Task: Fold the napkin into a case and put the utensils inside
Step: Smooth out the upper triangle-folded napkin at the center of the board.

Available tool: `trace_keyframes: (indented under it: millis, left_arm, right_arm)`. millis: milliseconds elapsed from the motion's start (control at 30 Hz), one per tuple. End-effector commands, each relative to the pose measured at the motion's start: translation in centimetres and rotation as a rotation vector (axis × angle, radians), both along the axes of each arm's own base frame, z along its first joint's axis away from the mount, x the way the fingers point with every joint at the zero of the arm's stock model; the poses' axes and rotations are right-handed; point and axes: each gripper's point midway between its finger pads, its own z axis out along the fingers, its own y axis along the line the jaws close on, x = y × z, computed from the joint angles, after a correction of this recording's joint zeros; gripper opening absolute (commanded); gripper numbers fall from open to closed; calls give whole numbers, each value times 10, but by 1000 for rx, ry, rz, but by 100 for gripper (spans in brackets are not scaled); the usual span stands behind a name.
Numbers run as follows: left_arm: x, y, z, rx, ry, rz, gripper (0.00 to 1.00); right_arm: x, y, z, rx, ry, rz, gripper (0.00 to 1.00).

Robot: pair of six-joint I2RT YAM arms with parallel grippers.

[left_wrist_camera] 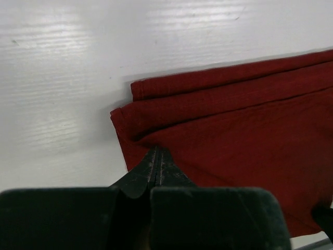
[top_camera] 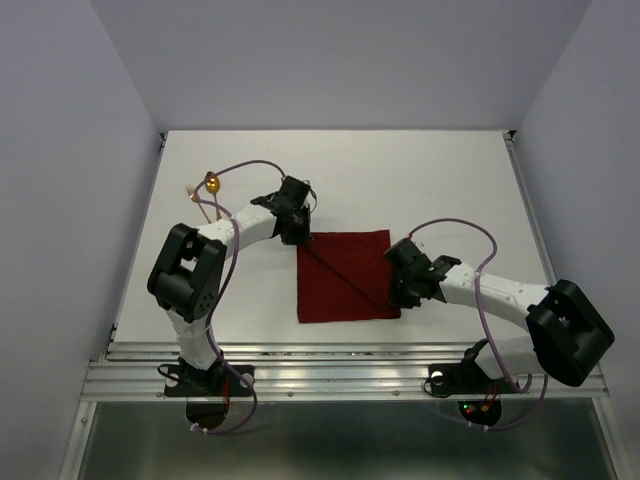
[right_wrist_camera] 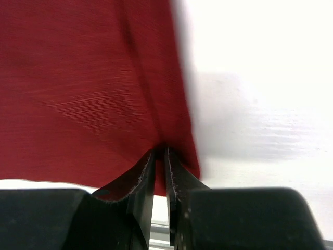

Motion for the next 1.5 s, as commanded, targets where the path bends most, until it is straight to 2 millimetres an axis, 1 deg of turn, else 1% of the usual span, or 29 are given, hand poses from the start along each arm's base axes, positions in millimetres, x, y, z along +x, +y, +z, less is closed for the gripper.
trace_keyframes:
  millis: [0,33,100,200,267,300,367,400,433,467,500,533,633,667,733,833,867,900,933,967,1000,1067,1100,1233,1267,1367,1400,1433,1467]
  left_arm:
    - [0,-3,-22,-4,31,-9,0]
    - [1,-3,-26,4,35,-5,0]
    - [8,-4,-23,14,20,-5,0]
    - [15,-4,-14,19,-1,7,0]
    - [19,-5,-5,11,-19,13,0]
    - [20,-6,-2,7,-27,15,0]
    - [20,-7,8,-9,-43,15,0]
    - [21,-8,11,-16,-49,15,0]
    - [21,-9,15,-26,-54,18,0]
    - [19,-12,17,-44,-47,14,0]
    - [18,-14,17,-55,-38,14,0]
    - [15,-18,19,-81,-24,12,0]
    - [9,-27,26,-109,-30,5,0]
    - [8,-29,28,-115,-31,0,0]
    - [2,-36,32,-137,-23,-11,0]
    - [-6,-47,42,-177,-25,-35,0]
    - [-8,-50,43,-180,-27,-41,0]
    - [-9,-51,43,-181,-27,-40,0]
    - [-9,-51,43,-181,-24,-39,0]
    - [-11,-54,44,-192,-14,-47,0]
    - [-13,-57,44,-200,-6,-56,0]
    - [-15,-60,46,-205,-7,-61,0]
    - [-19,-64,47,-204,-8,-71,0]
    - [-26,-63,38,-184,9,-63,0]
    - [-27,-62,35,-181,15,-63,0]
    - [-28,-62,28,-178,20,-63,0]
    - [-26,-63,27,-181,15,-61,0]
    - [-25,-63,20,-172,25,-59,0]
    - [-23,-66,20,-177,27,-60,0]
  right_arm:
    - [-17,-6,-32,-26,67,6,17]
    - [-16,-8,-33,-37,63,8,15]
    - [-14,-9,-29,-51,54,9,15]
    - [-6,-7,-3,-14,-11,4,16]
    - [-6,-9,7,-17,-25,2,16]
    - [-2,-8,17,-12,-49,-3,16]
    - [1,-10,28,-11,-73,-6,17]
    - [1,-10,29,-6,-76,-7,17]
    - [-1,-10,28,-1,-72,-7,17]
    - [-2,-4,24,28,-66,1,17]
    - [-5,-3,17,34,-50,0,18]
    - [-13,-4,-2,35,-9,-2,17]
    - [-28,-16,-34,-10,64,-33,14]
    - [-30,-19,-37,-29,78,-37,14]
    - [-25,-20,-29,-37,53,-41,14]
    - [-2,-19,7,-40,-66,-36,17]
    - [1,-21,16,-56,-82,-39,17]
    - [17,-17,37,-51,-144,-52,18]
    - [24,-15,46,-57,-170,-40,20]
    - [37,-8,64,-49,-221,-36,22]
    - [44,-3,70,-39,-236,-39,22]
    - [63,-2,73,-59,-245,-44,23]
    - [74,4,82,-40,-264,-49,23]
    - [107,16,86,17,-292,-37,22]
    - [114,18,80,29,-277,-37,22]
    - [126,26,79,45,-283,-16,21]
    - [131,20,71,29,-270,-24,21]
    - [135,18,68,25,-271,-25,22]
    - [141,15,67,24,-276,-29,21]
